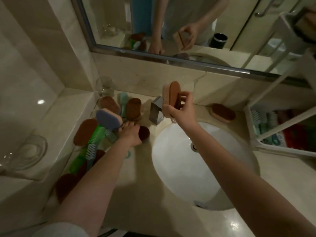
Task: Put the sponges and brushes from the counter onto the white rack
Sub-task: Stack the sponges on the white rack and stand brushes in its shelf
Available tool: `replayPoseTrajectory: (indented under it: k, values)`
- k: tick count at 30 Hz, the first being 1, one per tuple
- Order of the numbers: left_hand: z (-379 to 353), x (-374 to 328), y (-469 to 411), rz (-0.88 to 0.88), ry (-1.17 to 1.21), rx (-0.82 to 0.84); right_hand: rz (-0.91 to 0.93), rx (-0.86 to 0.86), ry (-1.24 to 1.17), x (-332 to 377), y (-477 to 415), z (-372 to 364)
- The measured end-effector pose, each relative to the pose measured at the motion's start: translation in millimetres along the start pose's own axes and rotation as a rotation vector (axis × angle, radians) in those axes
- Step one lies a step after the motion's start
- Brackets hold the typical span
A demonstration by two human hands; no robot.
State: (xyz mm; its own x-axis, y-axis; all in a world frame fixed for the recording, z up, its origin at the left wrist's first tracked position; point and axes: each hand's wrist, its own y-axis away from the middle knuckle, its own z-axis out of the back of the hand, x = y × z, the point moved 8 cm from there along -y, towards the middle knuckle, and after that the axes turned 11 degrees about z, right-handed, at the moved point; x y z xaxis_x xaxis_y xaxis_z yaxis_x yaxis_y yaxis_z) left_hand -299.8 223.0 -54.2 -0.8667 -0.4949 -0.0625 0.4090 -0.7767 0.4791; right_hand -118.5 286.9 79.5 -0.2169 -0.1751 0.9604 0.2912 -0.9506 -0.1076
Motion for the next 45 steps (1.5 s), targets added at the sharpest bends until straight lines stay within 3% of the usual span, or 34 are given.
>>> replayPoseTrajectory:
  k: [11,14,18,23,28,35,45]
  values:
    - [47.7,25.5,58.4,0.207,0.773,-0.26,0.007,0.043,-0.12,16.5,12.4,14.6]
    - [72.5,1.6,76.7,0.182,1.042,-0.285,0.03,0.057,-0.121,24.8,14.5,28.0]
    - [104.2,-54.7,98.3,0.09,1.295,-0.202,0.068,0.045,-0.159,36.5,18.1,62.8]
    - [136.0,-135.9,116.6,0.022,1.361,-0.152,0.139,-0.044,-0.126,56.8,26.6,130.6]
    - [175.4,-225.6,137.8,-0.19,1.424,-0.082,0.186,-0.217,-0.113,85.9,36.9,213.9]
    - [200.1,-326.4,163.2,-0.274,1.457,-0.004,0.3,-0.427,0.004,125.0,43.9,326.1]
    - [224.8,-395.5,157.2,-0.287,1.403,0.093,0.237,-0.561,0.675,145.9,-14.7,422.0]
